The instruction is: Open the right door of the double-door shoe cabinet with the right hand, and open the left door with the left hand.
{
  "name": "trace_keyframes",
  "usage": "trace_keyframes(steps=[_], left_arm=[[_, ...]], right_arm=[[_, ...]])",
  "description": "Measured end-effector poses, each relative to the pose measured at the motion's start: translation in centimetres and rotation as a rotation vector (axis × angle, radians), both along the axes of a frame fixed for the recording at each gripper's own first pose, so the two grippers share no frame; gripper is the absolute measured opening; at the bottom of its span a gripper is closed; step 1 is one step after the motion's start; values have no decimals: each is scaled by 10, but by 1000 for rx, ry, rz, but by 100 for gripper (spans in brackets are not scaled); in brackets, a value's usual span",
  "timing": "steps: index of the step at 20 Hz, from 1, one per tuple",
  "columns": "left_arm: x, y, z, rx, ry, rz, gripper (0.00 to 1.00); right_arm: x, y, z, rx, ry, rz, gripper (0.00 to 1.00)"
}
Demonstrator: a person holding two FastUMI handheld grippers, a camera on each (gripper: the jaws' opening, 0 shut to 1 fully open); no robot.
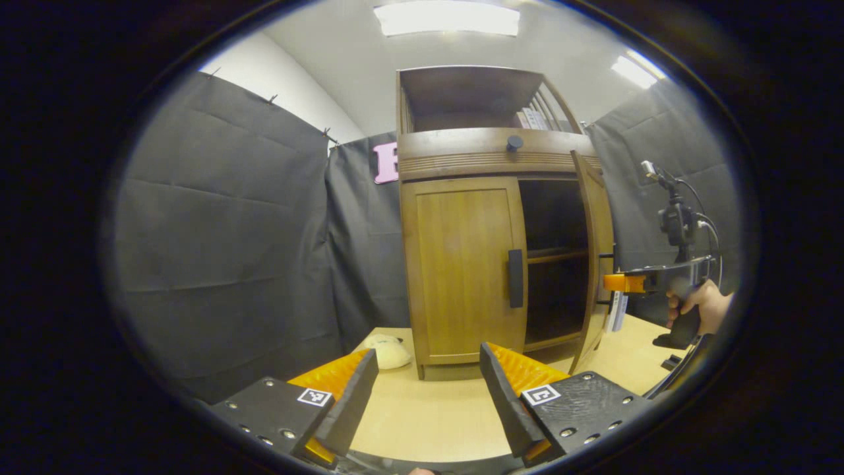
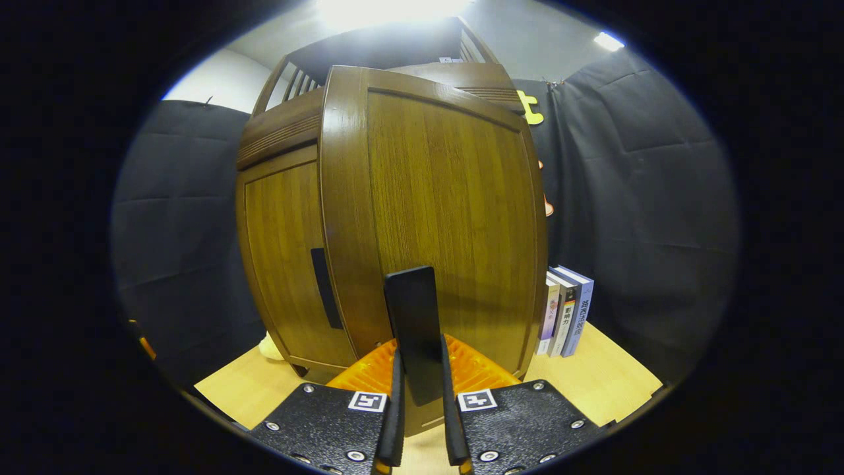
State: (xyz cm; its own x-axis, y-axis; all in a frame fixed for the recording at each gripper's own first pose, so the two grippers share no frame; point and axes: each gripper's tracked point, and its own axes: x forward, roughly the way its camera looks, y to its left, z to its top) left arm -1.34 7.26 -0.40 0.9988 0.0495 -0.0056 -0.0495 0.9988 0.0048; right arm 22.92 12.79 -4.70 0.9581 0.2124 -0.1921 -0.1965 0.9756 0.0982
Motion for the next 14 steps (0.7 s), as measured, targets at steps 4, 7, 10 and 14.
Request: trace_keyframes(steps=[4,7,10,14], left_arm=[[-1,-8,0,-5,-3,-29,94],[1,-15,1,-12,-8,-49,94],[4,-23,0,-28,-2,-73,92],[1,-38,4,-33,-16,-106,89]], right_arm=[[-3,-3,4,-2,2,-21,25],[-5,-4,4,-1,8,-44,25],[-5,-7,5,6,10,-83,25],[-6,-14,10,-16,6,-131,24]])
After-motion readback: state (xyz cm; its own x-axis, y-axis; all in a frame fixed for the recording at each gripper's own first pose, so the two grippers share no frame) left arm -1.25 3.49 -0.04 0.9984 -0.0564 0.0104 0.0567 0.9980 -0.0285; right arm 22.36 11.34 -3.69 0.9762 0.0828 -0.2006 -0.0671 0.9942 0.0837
